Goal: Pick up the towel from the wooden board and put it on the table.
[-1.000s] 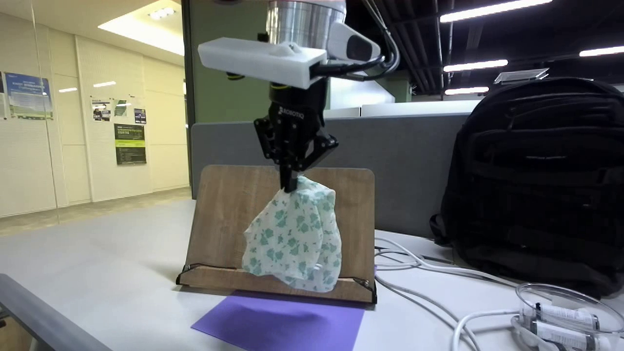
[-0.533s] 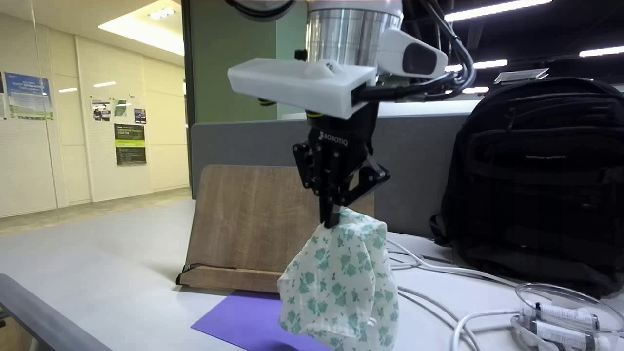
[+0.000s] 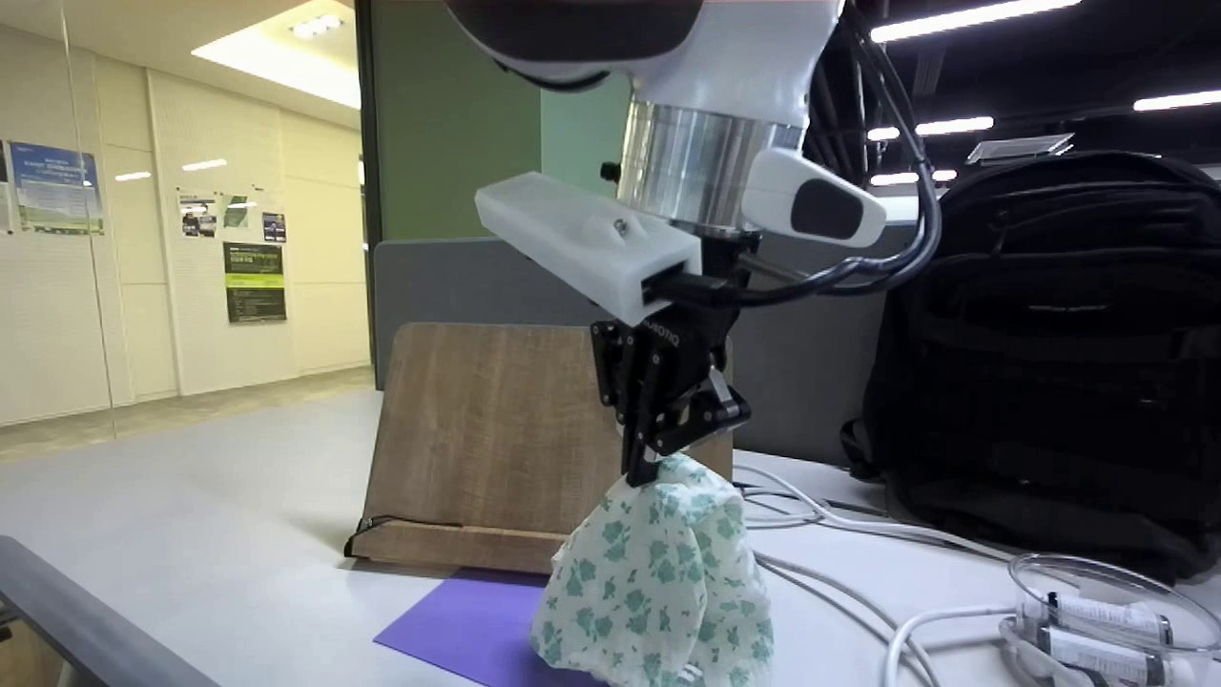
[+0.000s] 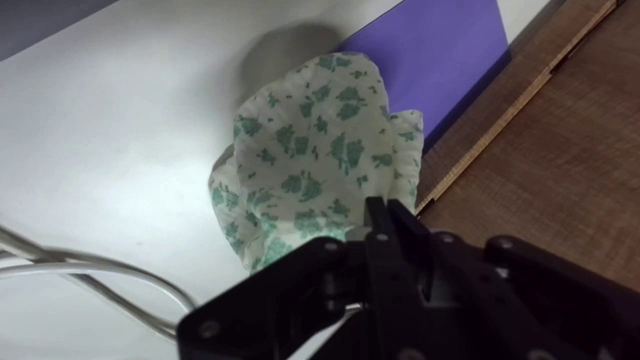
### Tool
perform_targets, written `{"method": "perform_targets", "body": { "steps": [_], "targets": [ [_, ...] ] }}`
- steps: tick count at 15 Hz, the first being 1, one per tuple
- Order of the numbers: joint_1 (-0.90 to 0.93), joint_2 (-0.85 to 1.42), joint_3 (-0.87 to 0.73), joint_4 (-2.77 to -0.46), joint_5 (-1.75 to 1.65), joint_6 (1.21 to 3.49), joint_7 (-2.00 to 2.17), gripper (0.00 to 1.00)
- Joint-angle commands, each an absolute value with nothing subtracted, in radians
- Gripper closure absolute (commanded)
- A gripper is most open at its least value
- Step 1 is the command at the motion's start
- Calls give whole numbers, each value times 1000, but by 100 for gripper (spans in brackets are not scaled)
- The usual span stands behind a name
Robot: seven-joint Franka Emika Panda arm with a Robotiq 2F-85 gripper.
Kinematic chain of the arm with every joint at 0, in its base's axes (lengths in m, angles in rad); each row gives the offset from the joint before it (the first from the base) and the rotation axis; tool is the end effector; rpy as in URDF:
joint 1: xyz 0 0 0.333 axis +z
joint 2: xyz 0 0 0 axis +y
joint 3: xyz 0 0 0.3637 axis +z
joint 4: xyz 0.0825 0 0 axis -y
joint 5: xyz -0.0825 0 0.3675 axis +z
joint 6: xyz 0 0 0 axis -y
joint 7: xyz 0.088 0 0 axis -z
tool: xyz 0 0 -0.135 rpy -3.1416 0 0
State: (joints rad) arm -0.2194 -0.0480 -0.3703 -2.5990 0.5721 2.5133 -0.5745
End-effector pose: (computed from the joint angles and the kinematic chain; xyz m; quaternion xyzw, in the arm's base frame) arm 0.3535 -0.2304 0.3021 -0.9560 0.2385 -0.0750 0.1535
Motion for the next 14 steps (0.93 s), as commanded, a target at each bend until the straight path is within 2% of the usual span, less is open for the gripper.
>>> {"method": "perform_targets", "body": {
  "steps": [1, 2, 3, 5, 13, 14],
  "targets": [
    [-228, 30, -328, -2519, 614, 2477, -506, 99],
    [-230, 43, -316, -2502, 623, 2466, -496, 69],
    [-232, 49, -304, -2488, 628, 2458, -487, 68],
    [-235, 52, -283, -2471, 629, 2442, -476, 56],
    [-228, -29, -242, -2505, 544, 2440, -459, 0],
    [-228, -37, -242, -2510, 526, 2442, -450, 0]
  ]
}}
